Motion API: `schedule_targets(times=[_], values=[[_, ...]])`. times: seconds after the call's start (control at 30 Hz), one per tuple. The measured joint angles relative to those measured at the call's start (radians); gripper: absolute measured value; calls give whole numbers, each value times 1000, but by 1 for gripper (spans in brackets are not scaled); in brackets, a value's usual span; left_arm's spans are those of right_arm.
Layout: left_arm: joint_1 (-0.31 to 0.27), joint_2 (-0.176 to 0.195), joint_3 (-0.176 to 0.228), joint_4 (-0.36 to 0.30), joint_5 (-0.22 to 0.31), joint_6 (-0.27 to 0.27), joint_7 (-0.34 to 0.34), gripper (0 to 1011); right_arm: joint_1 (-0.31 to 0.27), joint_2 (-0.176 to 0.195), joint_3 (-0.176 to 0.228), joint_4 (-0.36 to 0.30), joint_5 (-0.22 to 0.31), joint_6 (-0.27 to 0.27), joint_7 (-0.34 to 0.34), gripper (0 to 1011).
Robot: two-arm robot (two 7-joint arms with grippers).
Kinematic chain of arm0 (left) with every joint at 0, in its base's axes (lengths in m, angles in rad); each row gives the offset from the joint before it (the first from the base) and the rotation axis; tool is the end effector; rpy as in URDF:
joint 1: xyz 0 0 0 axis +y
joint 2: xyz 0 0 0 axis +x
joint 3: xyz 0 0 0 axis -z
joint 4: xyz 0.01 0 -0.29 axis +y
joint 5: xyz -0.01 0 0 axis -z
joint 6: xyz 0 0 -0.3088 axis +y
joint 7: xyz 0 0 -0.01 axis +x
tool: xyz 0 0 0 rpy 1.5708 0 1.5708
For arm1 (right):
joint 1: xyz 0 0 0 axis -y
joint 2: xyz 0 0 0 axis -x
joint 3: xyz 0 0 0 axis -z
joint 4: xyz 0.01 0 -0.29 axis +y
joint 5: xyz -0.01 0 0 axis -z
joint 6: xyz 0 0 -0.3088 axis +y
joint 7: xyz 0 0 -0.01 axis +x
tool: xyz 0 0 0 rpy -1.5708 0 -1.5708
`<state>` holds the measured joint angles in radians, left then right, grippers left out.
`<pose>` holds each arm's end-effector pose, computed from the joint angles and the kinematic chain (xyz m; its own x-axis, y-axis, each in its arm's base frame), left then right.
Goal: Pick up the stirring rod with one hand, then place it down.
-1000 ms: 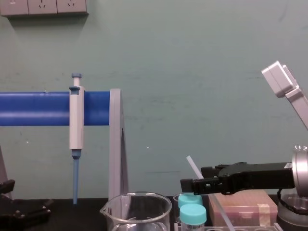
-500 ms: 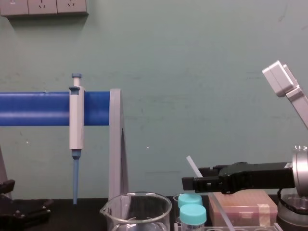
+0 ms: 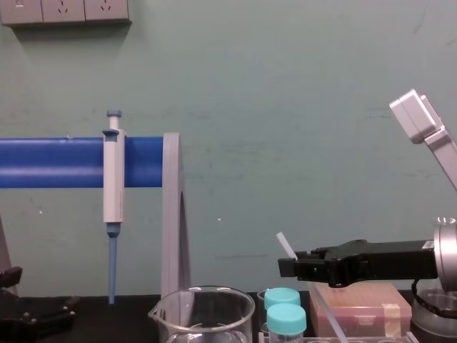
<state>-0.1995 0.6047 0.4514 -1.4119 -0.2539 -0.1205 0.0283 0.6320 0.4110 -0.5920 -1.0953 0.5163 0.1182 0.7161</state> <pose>0.3581 0.0827 -0.3023 0.2922 0.8803 0.3738 -0.9553 0.2873 0.0704 0.4723 -0.0301 -0.2405 0.8336 -0.5519 -0.0236 0.5347 0.8168 -0.2168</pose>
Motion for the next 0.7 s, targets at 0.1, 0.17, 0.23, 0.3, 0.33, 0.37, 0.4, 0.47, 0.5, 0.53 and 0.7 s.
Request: schedule_targets(times=[0.1,0.17,0.23,0.3,0.33,0.37,0.4,0.47,0.5,0.53,0.7], values=[[0,0,0,0,0,0,0,1000,0,0,0,0,0,0,0,246],[0,0,0,0,0,0,0,1000,0,0,0,0,0,0,0,166],[0,0,0,0,0,0,0,1000,0,0,0,0,0,0,0,95],[0,0,0,0,0,0,0,1000,0,0,0,0,0,0,0,78],[0,0,0,0,0,0,0,1000,0,0,0,0,0,0,0,72],[0,0,0,0,0,0,0,1000,0,0,0,0,0,0,0,72],[0,0,0,0,0,0,0,1000,0,0,0,0,0,0,0,72],[0,0,0,0,0,0,0,1000,0,0,0,0,0,0,0,72],[0,0,0,0,0,0,0,1000,0,0,0,0,0,0,0,72],[0,0,0,0,0,0,0,1000,0,0,0,0,0,0,0,72],[0,0,0,0,0,0,0,1000,-23,3,20,-18,12,-43,-3,72]])
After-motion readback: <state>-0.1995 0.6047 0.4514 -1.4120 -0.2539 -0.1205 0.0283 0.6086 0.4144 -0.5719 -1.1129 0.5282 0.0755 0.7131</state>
